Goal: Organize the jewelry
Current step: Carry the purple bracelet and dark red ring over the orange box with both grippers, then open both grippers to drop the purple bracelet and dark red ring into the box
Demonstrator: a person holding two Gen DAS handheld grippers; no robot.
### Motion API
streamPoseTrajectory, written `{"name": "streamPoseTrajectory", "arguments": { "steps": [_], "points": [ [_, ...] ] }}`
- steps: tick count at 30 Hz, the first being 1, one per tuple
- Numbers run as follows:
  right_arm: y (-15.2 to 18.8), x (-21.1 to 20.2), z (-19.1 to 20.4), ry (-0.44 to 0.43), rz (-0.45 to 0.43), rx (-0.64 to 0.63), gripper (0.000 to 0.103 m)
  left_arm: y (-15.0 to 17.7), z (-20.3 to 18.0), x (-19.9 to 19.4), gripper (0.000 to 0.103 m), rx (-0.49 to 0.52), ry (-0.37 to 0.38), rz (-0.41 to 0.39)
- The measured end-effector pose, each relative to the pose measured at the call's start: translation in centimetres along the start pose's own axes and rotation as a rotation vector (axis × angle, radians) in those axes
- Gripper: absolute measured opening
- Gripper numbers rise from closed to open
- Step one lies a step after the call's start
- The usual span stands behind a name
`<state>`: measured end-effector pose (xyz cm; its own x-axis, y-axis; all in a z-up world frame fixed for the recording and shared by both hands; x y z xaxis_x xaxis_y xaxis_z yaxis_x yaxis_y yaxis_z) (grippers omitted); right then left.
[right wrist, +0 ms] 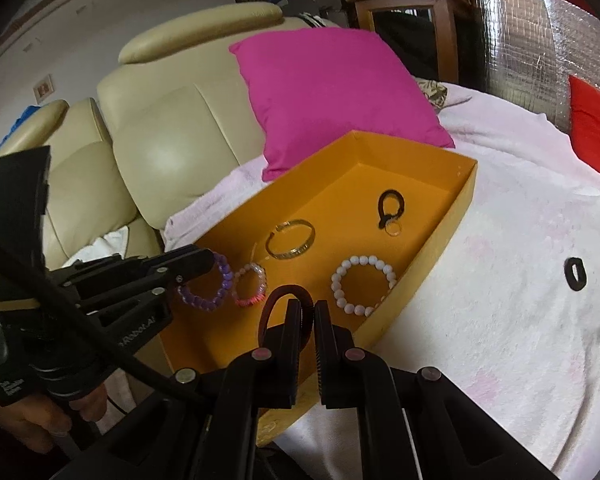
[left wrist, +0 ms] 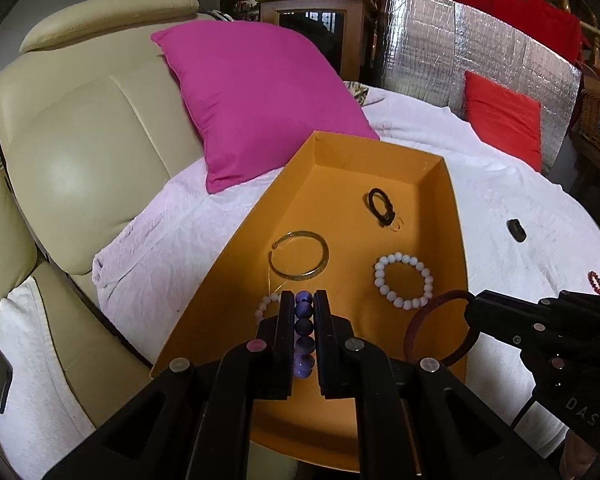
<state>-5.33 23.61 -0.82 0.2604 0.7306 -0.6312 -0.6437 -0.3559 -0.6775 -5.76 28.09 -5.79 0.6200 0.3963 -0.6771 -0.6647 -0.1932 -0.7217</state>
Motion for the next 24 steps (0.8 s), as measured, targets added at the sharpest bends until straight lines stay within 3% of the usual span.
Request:
{"name": "streamPoseTrajectory", "arguments": {
  "steps": [24],
  "points": [
    [1.3, 2.8, 0.0, -0.002, 0.053, -0.011, 0.008, 1.2, 1.3, 2.4, 0.009, -0.010, -0.039, 0.058]
  ]
}}
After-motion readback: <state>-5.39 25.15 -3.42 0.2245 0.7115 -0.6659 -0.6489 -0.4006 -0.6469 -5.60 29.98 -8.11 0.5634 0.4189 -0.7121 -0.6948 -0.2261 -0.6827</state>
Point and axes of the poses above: each gripper's, at about its wrist camera, not at the fingertips, and x roughly the way its jaws point, z to its left, y to its underside, the point moved 10 cm from there along x, roughly the way its jaws point, and after that the axes turned 15 degrees about -y, right-handed, at the moved point
